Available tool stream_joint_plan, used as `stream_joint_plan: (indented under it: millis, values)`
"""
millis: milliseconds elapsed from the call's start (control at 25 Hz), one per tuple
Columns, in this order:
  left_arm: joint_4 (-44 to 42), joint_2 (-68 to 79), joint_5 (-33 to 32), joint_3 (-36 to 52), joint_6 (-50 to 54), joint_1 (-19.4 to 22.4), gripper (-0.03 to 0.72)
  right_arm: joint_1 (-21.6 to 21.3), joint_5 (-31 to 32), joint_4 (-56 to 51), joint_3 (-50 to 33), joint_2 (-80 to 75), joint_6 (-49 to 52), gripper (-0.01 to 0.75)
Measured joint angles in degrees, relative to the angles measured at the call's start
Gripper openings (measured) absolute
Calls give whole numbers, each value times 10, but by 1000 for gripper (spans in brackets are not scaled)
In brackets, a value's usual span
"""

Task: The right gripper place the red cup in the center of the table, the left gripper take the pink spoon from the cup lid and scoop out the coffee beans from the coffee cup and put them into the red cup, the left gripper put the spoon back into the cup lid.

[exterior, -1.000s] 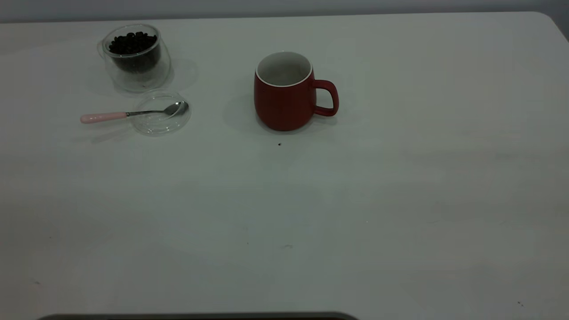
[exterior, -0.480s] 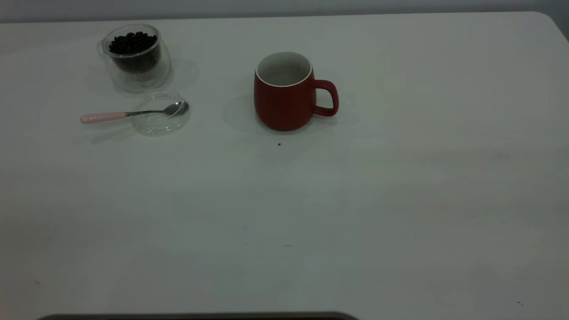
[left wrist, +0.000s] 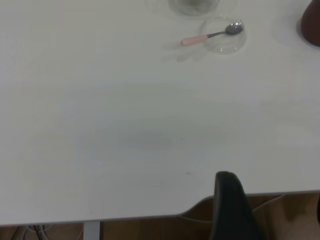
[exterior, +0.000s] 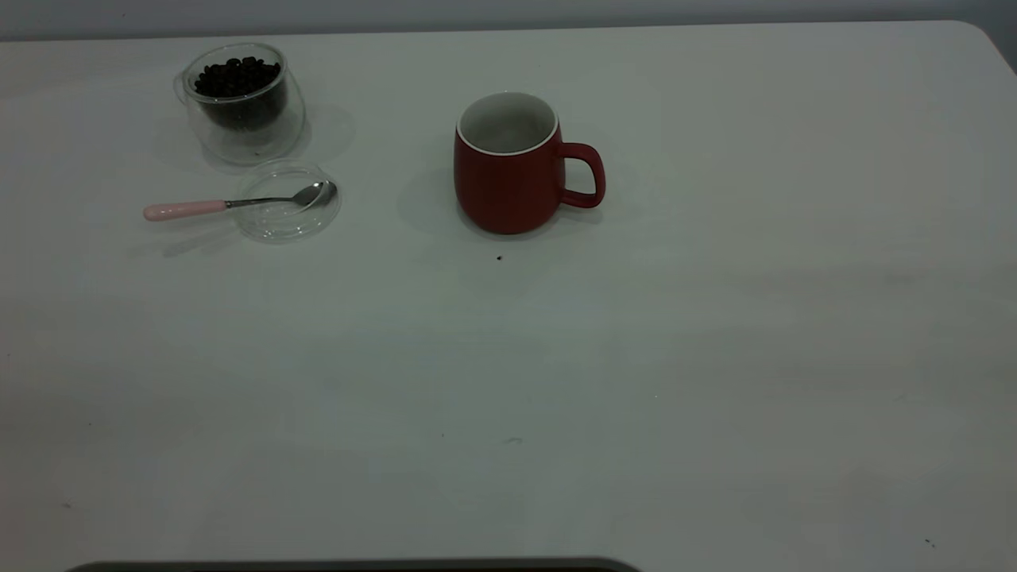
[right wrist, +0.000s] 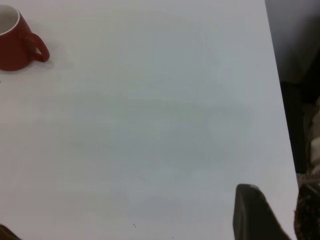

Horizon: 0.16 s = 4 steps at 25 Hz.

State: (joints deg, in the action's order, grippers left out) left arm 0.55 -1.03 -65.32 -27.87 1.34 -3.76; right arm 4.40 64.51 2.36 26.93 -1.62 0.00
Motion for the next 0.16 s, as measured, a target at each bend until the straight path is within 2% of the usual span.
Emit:
stream_joint_plan:
  millis: [160]
  values:
    - [0,0,0,0,0,0,465,0,0,0,0,0,0,239]
